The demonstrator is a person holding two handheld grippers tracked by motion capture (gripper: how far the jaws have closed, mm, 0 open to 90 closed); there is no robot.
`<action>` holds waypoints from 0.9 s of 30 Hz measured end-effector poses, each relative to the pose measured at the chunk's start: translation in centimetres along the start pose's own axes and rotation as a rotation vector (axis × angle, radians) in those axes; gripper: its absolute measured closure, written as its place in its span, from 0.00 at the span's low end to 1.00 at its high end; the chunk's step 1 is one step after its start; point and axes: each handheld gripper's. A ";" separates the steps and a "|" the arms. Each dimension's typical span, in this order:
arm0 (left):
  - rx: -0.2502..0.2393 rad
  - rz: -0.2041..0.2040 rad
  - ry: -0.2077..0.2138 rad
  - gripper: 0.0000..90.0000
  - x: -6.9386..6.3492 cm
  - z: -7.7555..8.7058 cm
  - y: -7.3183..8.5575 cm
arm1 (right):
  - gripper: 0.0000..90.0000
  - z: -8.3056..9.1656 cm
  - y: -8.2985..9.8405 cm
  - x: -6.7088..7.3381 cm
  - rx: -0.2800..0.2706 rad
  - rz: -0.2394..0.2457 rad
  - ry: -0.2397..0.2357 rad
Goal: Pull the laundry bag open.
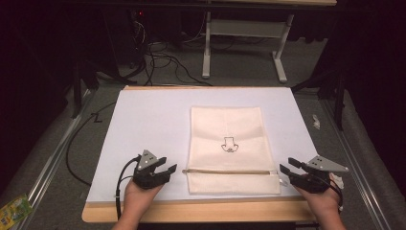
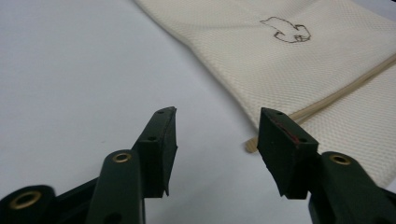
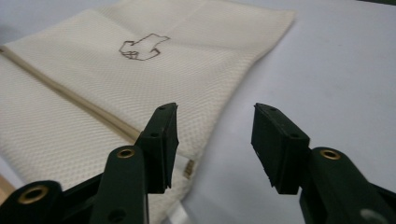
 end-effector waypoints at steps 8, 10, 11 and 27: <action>-0.019 0.049 -0.158 0.23 3.7 1.5 0.9 | 0.29 0.9 0.8 -2.5 -0.052 -0.069 0.137; -0.026 0.104 -0.146 0.22 4.4 1.5 1.1 | 0.26 1.0 0.9 -3.0 -0.062 -0.088 0.159; -0.037 0.113 -0.142 0.21 4.5 1.6 1.1 | 0.24 1.1 0.9 -3.1 -0.065 -0.094 0.169; -0.057 0.016 -0.130 0.19 3.1 1.2 0.6 | 0.22 1.0 0.8 -2.9 -0.063 -0.078 0.173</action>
Point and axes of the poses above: each handheld gripper's, and its own axes: z roughly backward along the jaws, y roughly out of its underside, x roughly to its left, and after that the axes turned 1 degree about z, right-handed
